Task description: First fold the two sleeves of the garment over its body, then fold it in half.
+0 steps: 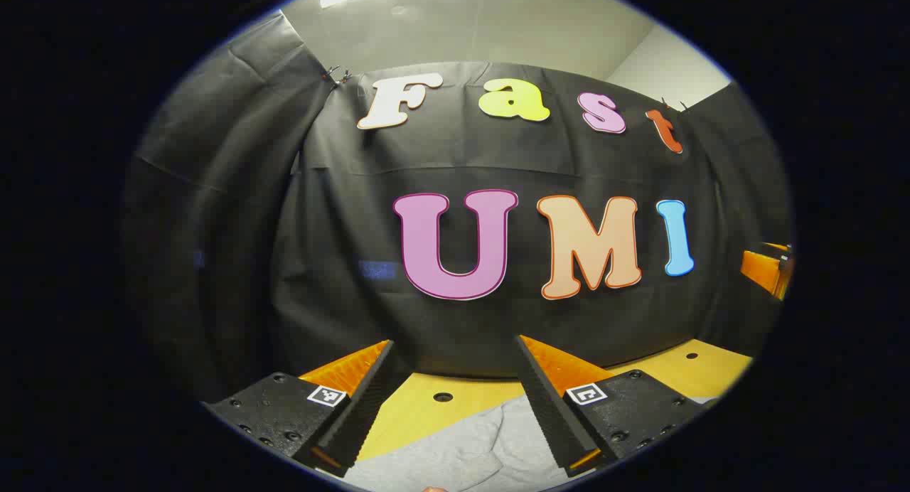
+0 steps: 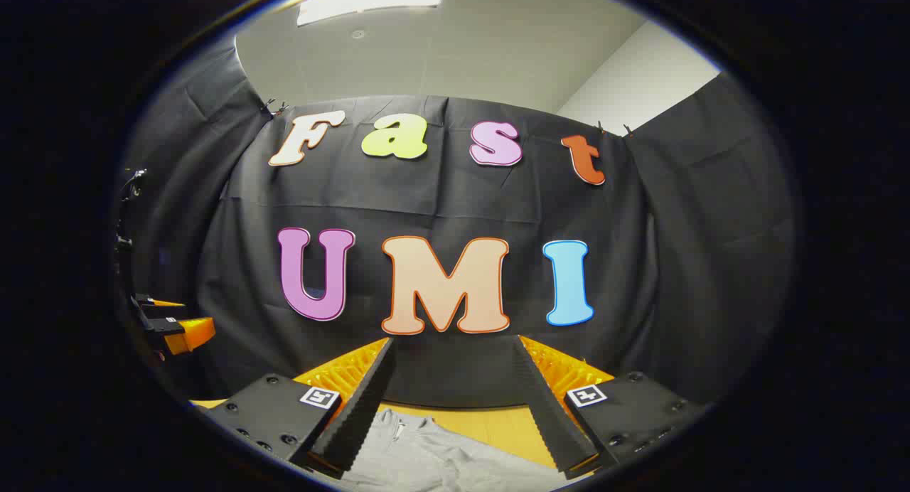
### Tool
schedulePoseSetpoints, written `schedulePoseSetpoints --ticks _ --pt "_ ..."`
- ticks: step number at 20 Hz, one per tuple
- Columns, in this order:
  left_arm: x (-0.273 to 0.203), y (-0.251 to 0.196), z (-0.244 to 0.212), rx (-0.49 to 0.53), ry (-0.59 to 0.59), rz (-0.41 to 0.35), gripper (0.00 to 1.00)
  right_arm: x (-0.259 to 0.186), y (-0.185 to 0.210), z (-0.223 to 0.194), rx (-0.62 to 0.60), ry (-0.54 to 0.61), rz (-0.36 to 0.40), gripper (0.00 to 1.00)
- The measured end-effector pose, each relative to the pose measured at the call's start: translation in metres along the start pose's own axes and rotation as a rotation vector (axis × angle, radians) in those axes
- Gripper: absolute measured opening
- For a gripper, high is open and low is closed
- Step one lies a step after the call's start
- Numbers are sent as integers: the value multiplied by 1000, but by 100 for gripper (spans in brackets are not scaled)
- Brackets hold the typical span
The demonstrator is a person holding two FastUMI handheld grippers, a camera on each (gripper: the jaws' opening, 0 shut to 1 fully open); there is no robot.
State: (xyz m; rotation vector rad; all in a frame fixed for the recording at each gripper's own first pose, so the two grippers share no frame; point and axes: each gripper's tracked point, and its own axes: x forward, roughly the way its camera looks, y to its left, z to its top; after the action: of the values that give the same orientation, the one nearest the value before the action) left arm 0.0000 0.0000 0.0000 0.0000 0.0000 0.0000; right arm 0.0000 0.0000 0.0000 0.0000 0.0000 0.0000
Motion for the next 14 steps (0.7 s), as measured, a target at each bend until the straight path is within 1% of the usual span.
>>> schedulePoseSetpoints --ticks 1,2,3,5,6,7,8,10,14 --pt "0 -1 -2 0 6 -2 97 0 -1 -1 8 5 0 98" --pt "-1 -3 -1 5 6 -4 96 0 -2 -2 15 8 1 98" --pt "-2 -1 0 12 1 -3 96 0 -3 -2 20 8 2 100" --pt "-4 1 5 22 -14 -2 96 -2 -6 3 26 -9 6 100" --pt "-4 2 7 24 -16 1 97 -3 -9 4 21 -17 4 98" --pt "-5 3 6 24 -16 4 97 -3 -13 5 13 -21 0 100" --pt "-6 2 6 23 -13 2 96 -2 -15 5 4 -21 -1 100" --pt "-7 1 3 19 -3 -1 97 -2 -22 5 -6 -19 -10 100" --pt "-8 -2 2 18 -2 -9 96 -1 -33 3 4 -10 -26 100"
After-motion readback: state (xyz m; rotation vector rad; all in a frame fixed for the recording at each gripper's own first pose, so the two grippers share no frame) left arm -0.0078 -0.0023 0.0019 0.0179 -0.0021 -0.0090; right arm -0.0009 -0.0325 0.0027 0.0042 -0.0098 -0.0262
